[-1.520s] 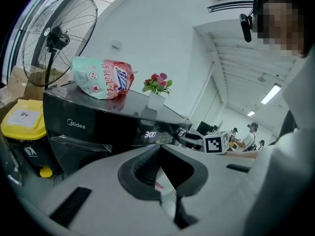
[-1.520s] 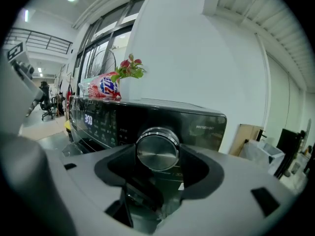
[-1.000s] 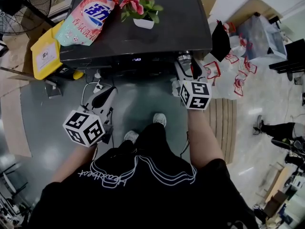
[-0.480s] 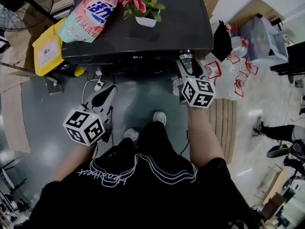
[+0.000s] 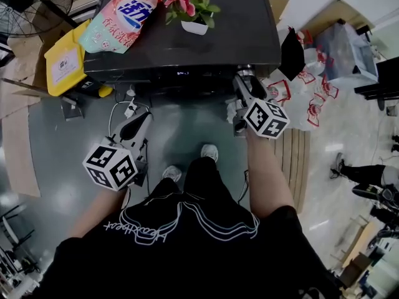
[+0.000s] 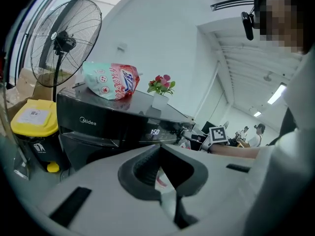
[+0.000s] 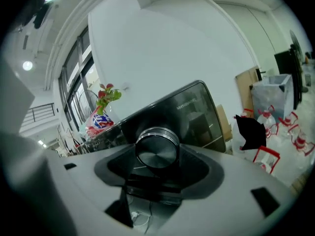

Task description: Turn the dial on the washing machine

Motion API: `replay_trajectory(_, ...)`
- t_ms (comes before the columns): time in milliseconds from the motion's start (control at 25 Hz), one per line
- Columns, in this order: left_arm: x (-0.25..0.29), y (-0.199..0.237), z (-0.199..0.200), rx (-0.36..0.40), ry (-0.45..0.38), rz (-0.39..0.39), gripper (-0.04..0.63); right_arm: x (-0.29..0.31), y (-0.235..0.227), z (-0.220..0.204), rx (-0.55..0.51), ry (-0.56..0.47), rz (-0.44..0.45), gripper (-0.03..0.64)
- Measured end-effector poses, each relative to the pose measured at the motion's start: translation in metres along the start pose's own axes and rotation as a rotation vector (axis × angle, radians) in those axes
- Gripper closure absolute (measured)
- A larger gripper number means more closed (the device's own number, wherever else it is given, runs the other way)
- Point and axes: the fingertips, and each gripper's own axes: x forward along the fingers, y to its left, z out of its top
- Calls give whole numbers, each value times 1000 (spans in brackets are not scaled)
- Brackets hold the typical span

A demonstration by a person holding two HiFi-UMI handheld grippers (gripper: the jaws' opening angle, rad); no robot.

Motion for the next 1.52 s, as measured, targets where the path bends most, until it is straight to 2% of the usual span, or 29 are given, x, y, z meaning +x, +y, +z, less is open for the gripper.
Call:
replay_trajectory(200,1,-3,-2,-14,-4,-5,591,0,-1,0,187,-28,58,334)
replay_trajectory(880,-6,-6,-2,-10,-9,-4,591,-1,-3,-2,462,-61,128,336)
replay_trajectory(1160,-5,-5,-5,-9,-1,-7,591,-2,-8,-5,711,-106,193,336)
replay_trajectory(1360,-6,-4,-5,-3,1,-7,591,-2,-10,-8,798,-117,206,336)
replay_trajectory(1520,-6,-2,-2,-1,-4,-4,591,-1,-10,-7,785,-116,217,334)
